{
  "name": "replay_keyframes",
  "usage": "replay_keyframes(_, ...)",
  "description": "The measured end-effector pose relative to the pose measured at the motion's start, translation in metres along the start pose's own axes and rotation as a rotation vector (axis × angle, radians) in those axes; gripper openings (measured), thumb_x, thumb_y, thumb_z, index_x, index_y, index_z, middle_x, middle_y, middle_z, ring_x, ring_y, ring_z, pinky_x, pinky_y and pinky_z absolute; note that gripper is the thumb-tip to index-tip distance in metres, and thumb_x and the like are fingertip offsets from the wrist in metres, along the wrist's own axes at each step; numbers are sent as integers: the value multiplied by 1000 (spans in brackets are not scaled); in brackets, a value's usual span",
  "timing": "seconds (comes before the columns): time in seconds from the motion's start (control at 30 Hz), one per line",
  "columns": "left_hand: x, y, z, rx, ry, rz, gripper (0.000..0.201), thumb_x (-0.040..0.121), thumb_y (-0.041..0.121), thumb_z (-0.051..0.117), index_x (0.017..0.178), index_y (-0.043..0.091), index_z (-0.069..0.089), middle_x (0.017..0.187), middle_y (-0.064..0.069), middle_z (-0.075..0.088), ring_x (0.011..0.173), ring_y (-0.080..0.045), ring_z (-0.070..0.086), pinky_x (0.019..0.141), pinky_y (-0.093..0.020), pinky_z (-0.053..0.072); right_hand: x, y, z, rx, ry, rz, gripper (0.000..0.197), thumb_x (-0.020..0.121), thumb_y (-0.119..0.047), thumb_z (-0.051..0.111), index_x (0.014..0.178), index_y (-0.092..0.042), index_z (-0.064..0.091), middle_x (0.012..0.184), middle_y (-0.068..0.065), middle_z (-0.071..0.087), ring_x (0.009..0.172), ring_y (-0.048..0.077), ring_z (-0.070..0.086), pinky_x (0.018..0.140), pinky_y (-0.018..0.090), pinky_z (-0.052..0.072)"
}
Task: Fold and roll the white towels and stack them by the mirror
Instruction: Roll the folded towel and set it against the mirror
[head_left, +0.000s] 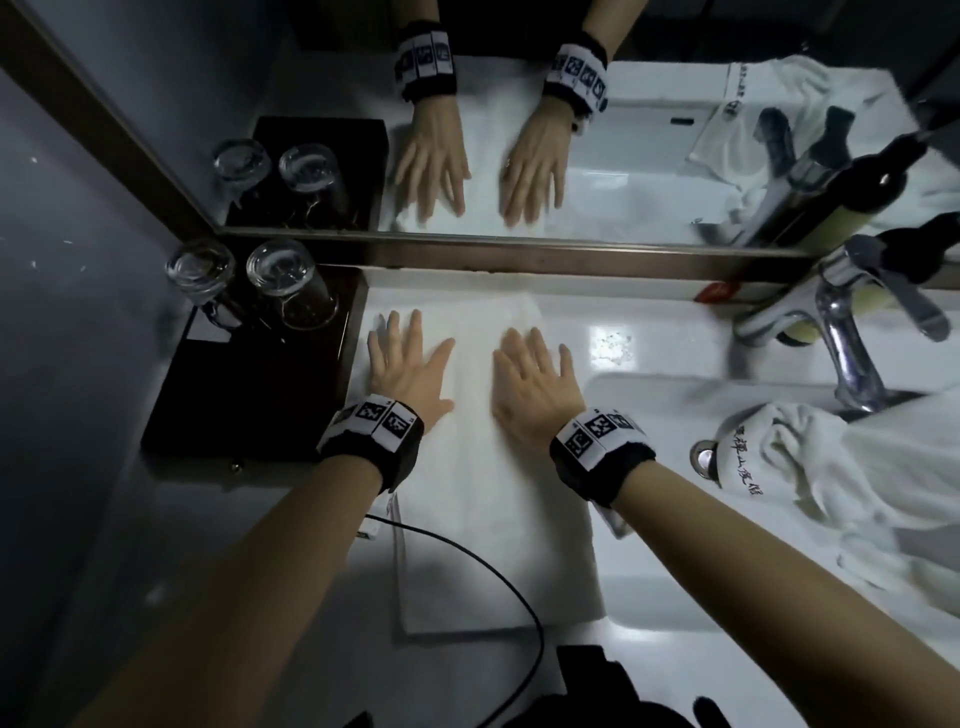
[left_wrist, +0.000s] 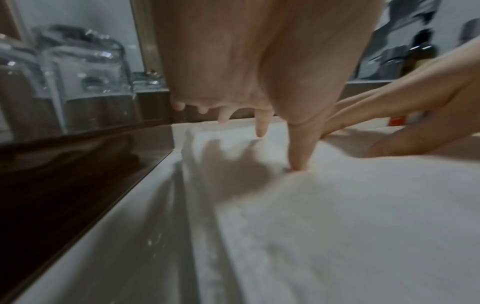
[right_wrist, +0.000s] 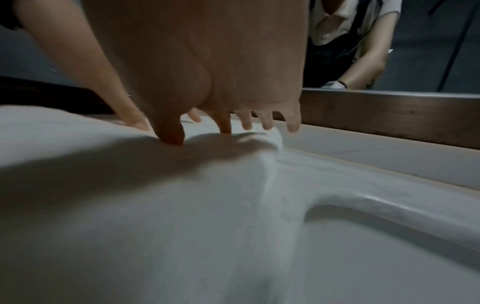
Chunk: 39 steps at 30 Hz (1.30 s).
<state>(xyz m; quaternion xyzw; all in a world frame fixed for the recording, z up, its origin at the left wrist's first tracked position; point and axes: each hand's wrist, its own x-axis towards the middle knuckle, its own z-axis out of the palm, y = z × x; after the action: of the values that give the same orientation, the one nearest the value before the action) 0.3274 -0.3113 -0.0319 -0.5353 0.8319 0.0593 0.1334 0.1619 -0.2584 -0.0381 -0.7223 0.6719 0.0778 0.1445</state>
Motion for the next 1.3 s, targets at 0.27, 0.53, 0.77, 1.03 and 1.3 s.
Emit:
replay_keyframes(0.27,-83,46,41,-17,-96,103,75,89,55,42,148,32,2,156,-5,-21,144,-28,-17,115,-47,-9,-97,3,46,-11,-72,-147,65,95,-40,30,149,-20,0,159,9,-6,146,32,-7,116,53,6)
replay_keyframes(0.53,-144,40,73,-29,-123,-58,58,98,44,18,146,36,-13,156,-5,-22,145,-27,-14,117,-46,-4,-128,35,53,-50,-102,-57,64,96,-49,22,148,-27,-6,159,6,-12,146,30,-9,114,56,-1)
replay_keyframes(0.77,-191,70,67,-184,141,29,52,95,28,39,146,21,27,158,-4,14,144,-23,13,117,-43,12,-188,16,67,24,-23,-346,65,95,-47,30,148,-15,14,160,7,1,147,27,-3,115,54,-1)
replay_keyframes(1.03,-231,95,95,-72,-50,96,75,93,52,39,149,28,-4,158,-4,-15,146,-24,-8,119,-42,2,-210,7,90,-11,-43,-388,82,91,-52,42,150,-15,-1,159,7,-6,146,29,-7,117,49,2)
replay_keyframes(1.3,-227,87,87,-5,40,136,64,91,9,48,148,14,20,155,-13,19,142,-29,21,114,-40,25,-211,5,71,77,77,-483,54,79,-9,66,127,8,48,128,29,52,122,46,47,95,50,47)
